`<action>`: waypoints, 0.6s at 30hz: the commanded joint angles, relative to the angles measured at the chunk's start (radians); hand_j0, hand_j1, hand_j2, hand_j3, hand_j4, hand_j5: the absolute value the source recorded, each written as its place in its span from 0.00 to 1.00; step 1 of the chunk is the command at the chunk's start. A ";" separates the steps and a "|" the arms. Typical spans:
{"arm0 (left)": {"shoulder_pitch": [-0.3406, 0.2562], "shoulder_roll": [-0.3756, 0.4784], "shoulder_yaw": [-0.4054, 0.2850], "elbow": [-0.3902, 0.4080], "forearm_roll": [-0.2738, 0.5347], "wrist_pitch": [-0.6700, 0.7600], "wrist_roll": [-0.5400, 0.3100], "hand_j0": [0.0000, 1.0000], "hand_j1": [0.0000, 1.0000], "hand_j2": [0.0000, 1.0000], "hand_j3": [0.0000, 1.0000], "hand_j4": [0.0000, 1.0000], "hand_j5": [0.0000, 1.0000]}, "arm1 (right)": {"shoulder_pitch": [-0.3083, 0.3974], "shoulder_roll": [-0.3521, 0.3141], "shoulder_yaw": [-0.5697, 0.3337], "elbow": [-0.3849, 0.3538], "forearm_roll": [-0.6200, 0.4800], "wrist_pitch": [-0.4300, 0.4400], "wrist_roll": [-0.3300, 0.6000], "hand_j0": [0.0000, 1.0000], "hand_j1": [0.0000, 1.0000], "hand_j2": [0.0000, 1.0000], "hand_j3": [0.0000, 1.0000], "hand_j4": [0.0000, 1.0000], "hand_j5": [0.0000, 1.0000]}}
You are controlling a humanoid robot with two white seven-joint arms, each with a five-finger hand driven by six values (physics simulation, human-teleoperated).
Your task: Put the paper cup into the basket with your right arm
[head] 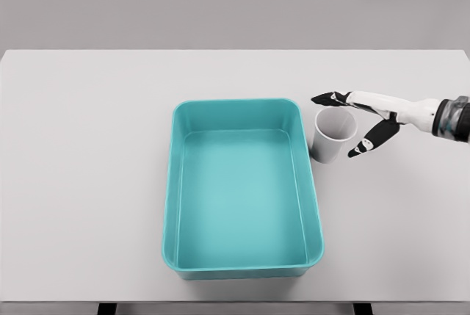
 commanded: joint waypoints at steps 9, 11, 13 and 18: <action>0.000 0.000 0.000 0.000 0.000 0.000 0.000 1.00 1.00 1.00 1.00 1.00 1.00 | -0.002 0.013 -0.001 0.008 -0.002 0.002 0.000 1.00 1.00 1.00 1.00 1.00 1.00; 0.000 0.000 0.000 0.000 0.000 0.000 0.000 1.00 1.00 1.00 1.00 1.00 1.00 | -0.002 0.013 -0.001 0.011 -0.001 0.001 0.000 1.00 1.00 1.00 1.00 1.00 1.00; 0.000 0.000 0.000 0.000 0.000 0.000 0.000 1.00 1.00 1.00 1.00 1.00 1.00 | -0.002 0.013 -0.001 0.013 -0.001 0.001 0.000 1.00 1.00 1.00 1.00 1.00 1.00; 0.000 0.000 0.000 0.000 0.000 0.000 0.000 1.00 1.00 1.00 1.00 1.00 1.00 | -0.002 0.015 -0.001 0.016 -0.001 0.002 0.000 1.00 1.00 1.00 1.00 1.00 1.00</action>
